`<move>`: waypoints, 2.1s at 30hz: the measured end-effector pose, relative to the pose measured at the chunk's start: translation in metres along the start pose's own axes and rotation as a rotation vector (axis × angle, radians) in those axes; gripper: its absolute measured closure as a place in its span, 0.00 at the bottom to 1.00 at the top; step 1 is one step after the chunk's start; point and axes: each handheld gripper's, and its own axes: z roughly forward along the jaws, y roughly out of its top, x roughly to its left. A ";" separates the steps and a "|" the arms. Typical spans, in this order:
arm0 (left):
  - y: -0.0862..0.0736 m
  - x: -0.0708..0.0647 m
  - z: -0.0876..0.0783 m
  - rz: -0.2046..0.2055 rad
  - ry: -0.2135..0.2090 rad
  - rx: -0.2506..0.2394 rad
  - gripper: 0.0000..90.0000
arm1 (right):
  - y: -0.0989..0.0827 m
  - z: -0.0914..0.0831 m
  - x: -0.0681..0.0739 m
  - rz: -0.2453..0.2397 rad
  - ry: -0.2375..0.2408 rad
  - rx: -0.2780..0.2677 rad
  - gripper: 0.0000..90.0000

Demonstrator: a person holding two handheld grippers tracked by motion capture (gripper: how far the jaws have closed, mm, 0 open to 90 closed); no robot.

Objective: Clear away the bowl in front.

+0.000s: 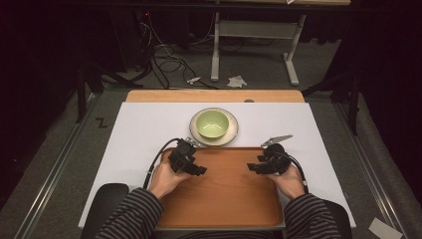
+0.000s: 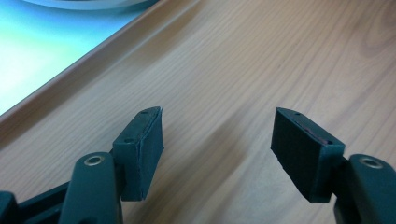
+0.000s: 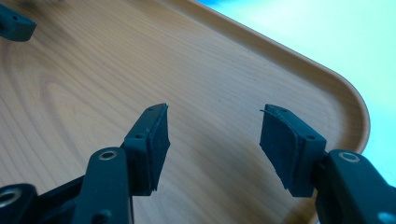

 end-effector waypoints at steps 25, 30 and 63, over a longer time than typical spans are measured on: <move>0.016 -0.006 -0.002 0.031 0.033 -0.017 0.39 | 0.000 -0.002 0.008 -0.047 -0.016 -0.007 0.47; 0.027 -0.010 0.000 0.030 0.039 -0.041 0.40 | 0.000 -0.001 0.008 -0.061 -0.018 -0.005 0.47; 0.080 -0.006 0.007 0.012 0.097 -0.070 0.41 | 0.000 0.001 0.014 -0.088 -0.015 0.010 0.47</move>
